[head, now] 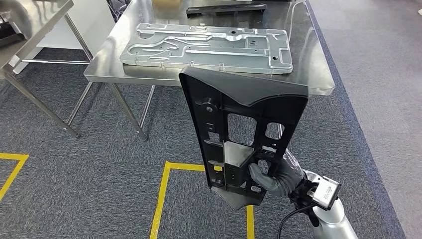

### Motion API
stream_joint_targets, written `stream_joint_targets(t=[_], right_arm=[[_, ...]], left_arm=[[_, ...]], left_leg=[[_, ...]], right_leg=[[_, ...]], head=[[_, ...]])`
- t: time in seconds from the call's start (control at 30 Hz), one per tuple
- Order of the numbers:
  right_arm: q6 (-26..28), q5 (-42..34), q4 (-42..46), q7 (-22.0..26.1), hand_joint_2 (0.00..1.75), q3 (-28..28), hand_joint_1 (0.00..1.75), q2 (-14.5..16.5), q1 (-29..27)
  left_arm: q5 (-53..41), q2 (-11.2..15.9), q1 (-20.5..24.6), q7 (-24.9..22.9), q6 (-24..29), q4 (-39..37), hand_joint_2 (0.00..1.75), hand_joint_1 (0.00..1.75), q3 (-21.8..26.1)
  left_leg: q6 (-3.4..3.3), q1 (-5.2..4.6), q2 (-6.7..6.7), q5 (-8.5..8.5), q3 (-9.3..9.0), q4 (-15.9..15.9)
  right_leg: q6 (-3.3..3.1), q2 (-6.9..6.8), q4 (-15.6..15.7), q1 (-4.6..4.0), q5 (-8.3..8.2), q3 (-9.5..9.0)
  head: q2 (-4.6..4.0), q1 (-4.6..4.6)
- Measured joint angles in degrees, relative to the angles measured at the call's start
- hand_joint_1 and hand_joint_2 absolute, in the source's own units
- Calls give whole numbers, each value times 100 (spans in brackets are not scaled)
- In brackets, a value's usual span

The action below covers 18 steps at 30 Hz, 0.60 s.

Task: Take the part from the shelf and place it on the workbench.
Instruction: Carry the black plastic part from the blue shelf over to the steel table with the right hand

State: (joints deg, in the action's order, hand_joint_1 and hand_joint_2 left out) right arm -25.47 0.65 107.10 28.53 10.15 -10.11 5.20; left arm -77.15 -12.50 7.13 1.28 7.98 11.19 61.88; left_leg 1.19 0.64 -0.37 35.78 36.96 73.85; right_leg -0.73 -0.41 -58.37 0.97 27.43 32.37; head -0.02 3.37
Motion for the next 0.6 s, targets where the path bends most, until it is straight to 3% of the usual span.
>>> stream_joint_targets(t=[0.03, 0.07, 0.1, 0.17, 0.27, 0.37, 0.4, 0.47, 0.5, 0.53, 0.57, 0.6], right_arm=[[-2, 2, 0, 2, 175, -2, 175, -1, -4], [-4, 3, 0, 5, 175, -5, 175, -1, -5], [-5, 3, 0, 10, 175, -9, 175, -1, -5], [-11, 3, 0, 27, 175, -15, 175, -1, -2], [-20, 3, 1, 44, 175, -21, 175, -1, -3], [-21, 3, 13, 48, 175, -40, 175, 7, 14], [-21, 2, 17, 49, 175, -52, 175, 15, 22], [-22, -1, 11, 49, 175, -73, 175, 32, 16], [-22, 0, 4, 46, 175, -83, 175, 34, 2], [-23, 1, -3, 44, 175, -89, 175, 34, -9], [-24, 2, -9, 44, 175, -93, 175, 35, -14], [-24, 2, -11, 43, 175, -97, 175, 35, -13]], left_arm=[[2, 0, 15, 15, 2, 0, 175, 0, 0], [1, 0, 14, 25, 4, 0, 175, 0, 0], [-2, 0, 2, 29, 8, 0, 175, 0, 0], [-12, 1, -26, 28, 19, 0, 175, 0, 0], [-16, 3, -44, 28, 26, 0, 175, 0, 1], [-17, -7, -53, 24, 26, 0, 175, 0, 2], [-18, -11, -59, 17, 24, 0, 175, 0, 2], [-18, -11, -69, -5, 17, 0, 175, 0, 2], [-18, -11, -72, -15, 13, 0, 175, 0, 2], [-18, -11, -76, -25, 10, 0, 175, 0, 2], [-19, -11, -81, -33, 8, 0, 175, 0, 2], [-19, -11, -87, -37, 4, 0, 175, 0, 2]], left_leg=[[-17, -3, 0, -135, 76, 26], [-49, -10, 0, -376, 48, -170], [-93, -24, 1, -664, -51, -534], [-182, -70, 5, -982, -267, -1140], [-256, -109, 6, -912, -401, -1463], [-301, -46, -3, -913, -540, -1674], [-320, -29, -1, -914, -600, -1727], [-348, -32, 4, -877, -662, -1755], [-353, -32, 0, -847, -692, -1754], [-348, -30, -6, -810, -733, -1752], [-335, -24, -14, -765, -790, -1748], [-313, -18, -22, -711, -855, -1740]], right_leg=[[-6, 1, -1, -14, 42, -58], [-9, 7, 0, -27, 86, -125], [-7, 13, 2, -36, 132, -194], [27, 27, 17, -50, 198, -286], [117, 17, 49, -49, 219, -277], [191, 2, -111, -47, 322, -216], [209, 10, -385, -39, 431, -72], [242, 23, -1147, -16, 654, 412], [264, 25, -1431, -1, 672, 639], [286, 25, -1512, 16, 568, 769], [306, 23, -1383, 34, 355, 792], [321, 18, -1042, 54, 60, 700]], head=[[0, 0], [0, 0], [0, 0], [0, -1], [0, 0], [0, -2], [0, -2], [0, -2], [0, -2], [0, -2], [0, -2], [0, -2]])
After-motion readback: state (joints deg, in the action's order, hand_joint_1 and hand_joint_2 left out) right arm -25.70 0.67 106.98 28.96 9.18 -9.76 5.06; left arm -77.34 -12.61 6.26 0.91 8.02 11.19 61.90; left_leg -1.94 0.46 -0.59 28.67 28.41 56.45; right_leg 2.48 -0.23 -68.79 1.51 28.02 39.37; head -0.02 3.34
